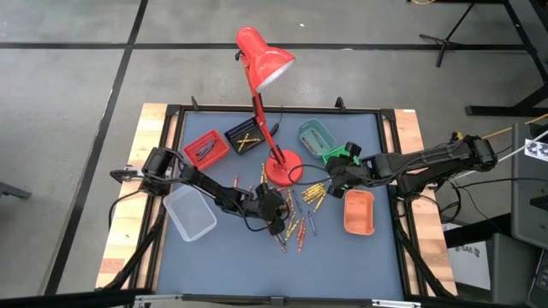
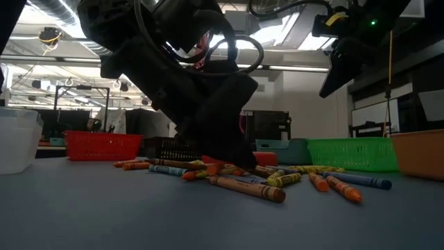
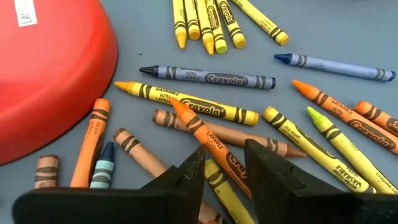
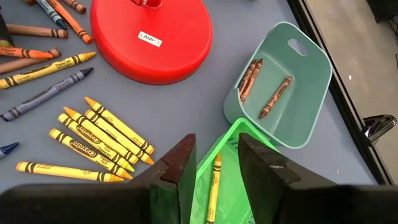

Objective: Sort crayons
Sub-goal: Put the orange crayon into the bottom left transparent bin

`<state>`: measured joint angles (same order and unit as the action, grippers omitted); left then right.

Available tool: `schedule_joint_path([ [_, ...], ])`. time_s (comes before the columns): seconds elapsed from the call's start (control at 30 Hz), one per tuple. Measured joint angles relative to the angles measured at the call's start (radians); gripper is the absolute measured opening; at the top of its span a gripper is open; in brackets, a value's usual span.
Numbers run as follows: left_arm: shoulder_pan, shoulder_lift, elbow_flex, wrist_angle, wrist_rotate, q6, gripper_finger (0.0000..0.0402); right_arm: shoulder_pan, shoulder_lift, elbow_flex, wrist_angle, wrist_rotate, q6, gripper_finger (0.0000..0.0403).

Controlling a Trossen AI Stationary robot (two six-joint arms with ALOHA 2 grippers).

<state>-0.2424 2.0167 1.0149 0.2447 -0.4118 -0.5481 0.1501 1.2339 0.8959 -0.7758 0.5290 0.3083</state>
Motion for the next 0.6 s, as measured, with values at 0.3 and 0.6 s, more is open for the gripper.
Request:
schedule_joint_path([
  [0.3, 0.000, 0.000, 0.000, 0.000, 0.000, 0.000, 0.0046, 0.000, 0.000, 0.000, 0.000, 0.000, 0.000, 0.0117],
  [0.6, 0.003, -0.001, 0.000, 0.004, 0.000, 0.000, 0.0009, 0.000, 0.000, 0.000, 0.001, -0.014, 0.000, 0.0117],
])
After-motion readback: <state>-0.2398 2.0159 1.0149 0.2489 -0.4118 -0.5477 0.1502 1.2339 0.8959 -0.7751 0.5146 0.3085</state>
